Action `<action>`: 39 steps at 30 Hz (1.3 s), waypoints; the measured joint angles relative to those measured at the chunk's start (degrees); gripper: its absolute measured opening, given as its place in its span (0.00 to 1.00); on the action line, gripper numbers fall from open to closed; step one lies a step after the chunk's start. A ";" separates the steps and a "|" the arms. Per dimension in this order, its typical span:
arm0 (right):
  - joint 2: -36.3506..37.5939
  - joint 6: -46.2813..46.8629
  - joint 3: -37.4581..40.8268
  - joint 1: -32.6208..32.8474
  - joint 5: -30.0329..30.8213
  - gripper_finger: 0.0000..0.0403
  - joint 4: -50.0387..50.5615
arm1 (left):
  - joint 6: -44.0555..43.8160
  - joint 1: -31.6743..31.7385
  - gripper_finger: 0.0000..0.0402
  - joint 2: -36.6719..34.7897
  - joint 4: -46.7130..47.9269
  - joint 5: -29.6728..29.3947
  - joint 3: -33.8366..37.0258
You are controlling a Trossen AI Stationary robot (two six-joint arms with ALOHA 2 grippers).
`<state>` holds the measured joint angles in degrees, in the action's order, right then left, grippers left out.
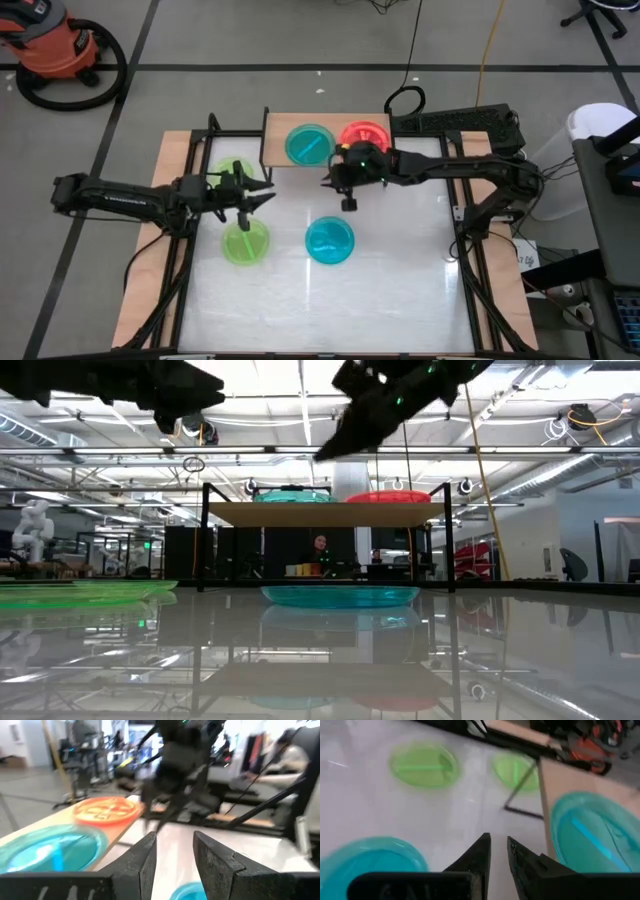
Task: Place and stack plates onto a shelf
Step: Stack the top green plate on top of the blue plate on the shelf
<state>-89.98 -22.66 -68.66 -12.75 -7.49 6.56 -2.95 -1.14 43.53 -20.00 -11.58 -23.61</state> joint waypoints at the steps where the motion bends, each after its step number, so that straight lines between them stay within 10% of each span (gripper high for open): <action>1: 0.91 0.38 -0.01 0.94 0.07 0.12 0.38 | 0.02 -0.81 0.33 0.02 2.15 -1.65 -1.10; 17: 12.04 7.73 4.82 18.53 13.79 0.12 12.97 | -2.13 -8.70 0.33 16.08 29.28 -14.42 -16.73; 29: 30.20 13.02 28.32 23.01 18.21 0.12 -11.70 | 14.04 -12.49 0.33 28.82 22.46 -14.03 -20.29; 39: 39.97 13.55 43.71 23.00 18.00 0.12 -30.95 | -8.09 -4.55 0.33 28.72 58.78 -20.06 -23.96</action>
<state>-50.02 -9.11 -24.96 10.25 10.51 -24.39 -11.03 -5.69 72.25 38.78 -31.64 -47.57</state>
